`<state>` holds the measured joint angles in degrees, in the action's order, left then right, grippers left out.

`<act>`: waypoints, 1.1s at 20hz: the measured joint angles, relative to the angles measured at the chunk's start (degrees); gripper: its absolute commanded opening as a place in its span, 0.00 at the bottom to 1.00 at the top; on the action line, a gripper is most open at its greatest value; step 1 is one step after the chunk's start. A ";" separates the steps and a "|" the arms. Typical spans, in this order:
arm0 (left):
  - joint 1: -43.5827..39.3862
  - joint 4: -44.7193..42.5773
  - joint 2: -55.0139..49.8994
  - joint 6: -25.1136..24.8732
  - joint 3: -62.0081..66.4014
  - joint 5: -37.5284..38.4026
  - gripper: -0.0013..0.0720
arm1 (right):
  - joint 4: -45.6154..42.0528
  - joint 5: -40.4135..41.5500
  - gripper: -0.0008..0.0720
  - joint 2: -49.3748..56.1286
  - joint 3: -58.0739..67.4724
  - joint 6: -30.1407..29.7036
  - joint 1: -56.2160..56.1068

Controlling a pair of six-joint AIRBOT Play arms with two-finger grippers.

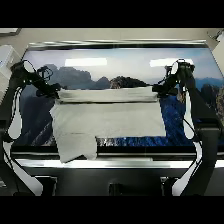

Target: Fold the clothes and pants, and hang the long-sleeved shirts on hangers.

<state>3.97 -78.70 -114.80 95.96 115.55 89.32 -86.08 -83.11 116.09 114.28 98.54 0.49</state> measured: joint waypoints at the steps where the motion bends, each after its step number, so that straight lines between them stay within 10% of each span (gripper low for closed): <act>1: -0.50 -1.07 0.00 0.52 0.00 0.50 0.04 | 0.02 -0.57 0.06 0.37 0.00 0.13 0.00; 6: -2.40 -5.33 -0.20 3.34 0.00 1.88 0.07 | 0.17 -1.97 0.19 1.90 0.00 1.25 0.00; 8: -2.78 -6.40 -0.44 4.68 0.00 2.12 0.45 | -0.09 -1.99 0.56 2.36 0.00 1.64 0.00; 11: -3.06 -7.30 -0.57 6.12 0.04 2.29 0.86 | -0.81 -2.69 0.68 2.58 0.00 2.60 0.02; 22: 4.11 -14.36 16.98 7.08 -8.26 6.64 0.85 | 10.12 -5.46 0.75 -11.54 -0.55 -11.10 8.98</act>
<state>8.08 -93.06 -97.82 103.04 107.28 95.96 -75.96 -88.58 104.55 113.73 87.44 9.47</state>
